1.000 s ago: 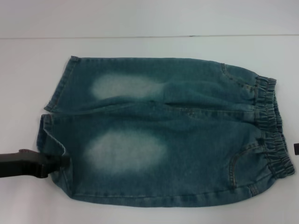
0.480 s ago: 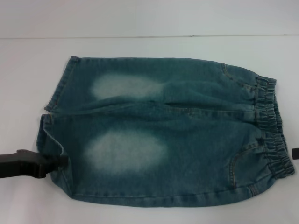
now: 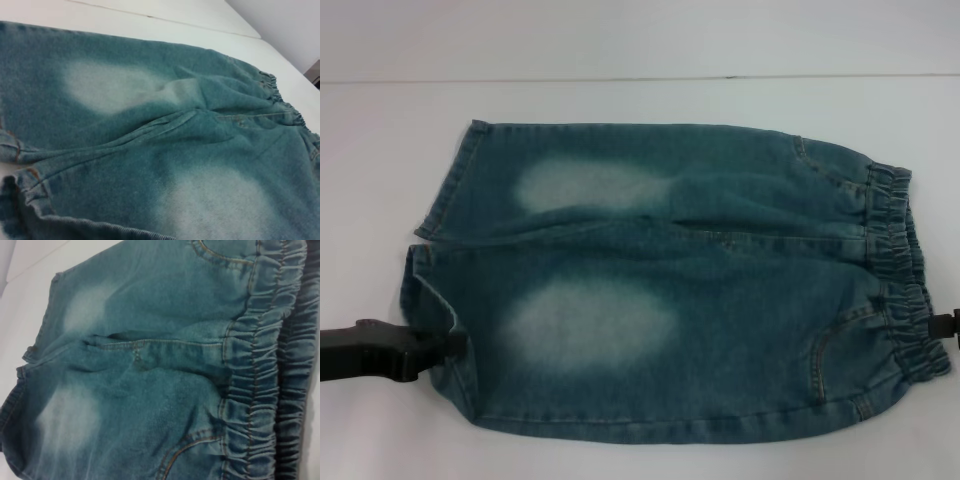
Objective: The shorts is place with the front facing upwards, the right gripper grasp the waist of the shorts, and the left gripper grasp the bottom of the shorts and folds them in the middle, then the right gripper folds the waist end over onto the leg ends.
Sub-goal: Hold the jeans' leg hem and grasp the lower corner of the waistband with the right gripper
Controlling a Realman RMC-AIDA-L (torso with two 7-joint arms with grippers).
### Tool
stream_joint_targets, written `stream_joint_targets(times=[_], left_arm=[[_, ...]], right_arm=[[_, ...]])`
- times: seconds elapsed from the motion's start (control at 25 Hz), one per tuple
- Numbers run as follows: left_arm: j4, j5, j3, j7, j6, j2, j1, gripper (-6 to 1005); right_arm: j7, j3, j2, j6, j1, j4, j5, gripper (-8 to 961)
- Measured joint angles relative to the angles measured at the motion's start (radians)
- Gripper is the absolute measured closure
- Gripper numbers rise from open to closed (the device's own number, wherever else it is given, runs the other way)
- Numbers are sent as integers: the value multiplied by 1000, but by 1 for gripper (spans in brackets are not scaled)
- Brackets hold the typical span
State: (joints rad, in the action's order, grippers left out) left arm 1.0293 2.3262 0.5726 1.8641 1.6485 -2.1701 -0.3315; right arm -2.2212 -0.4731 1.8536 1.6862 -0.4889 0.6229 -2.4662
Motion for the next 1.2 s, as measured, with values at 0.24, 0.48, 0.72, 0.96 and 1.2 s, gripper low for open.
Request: stream_joint_targets(times=[0.24,0.48,0.72,0.96,1.2], left_arm=[[3,-4,-2,-2,6,-1,2,972],[3,-4,-1,-2,6,0,2,972],[3,-4,-3,-1,7,0,2,971],[3,-4,1,-2,7,0,2,971],[3,-4,-1,-2,12,0,2,972]], right_arm=[[2,0,6,-5,-9,-12,4,7],[3,0,19,-13,-12,-14,4,8],[3,-1,16,-14,-8,-10,-1,8],[3,2,14,-14,-9,-13,1,8],[3,-2,21,-13,-13,-14,2,7]])
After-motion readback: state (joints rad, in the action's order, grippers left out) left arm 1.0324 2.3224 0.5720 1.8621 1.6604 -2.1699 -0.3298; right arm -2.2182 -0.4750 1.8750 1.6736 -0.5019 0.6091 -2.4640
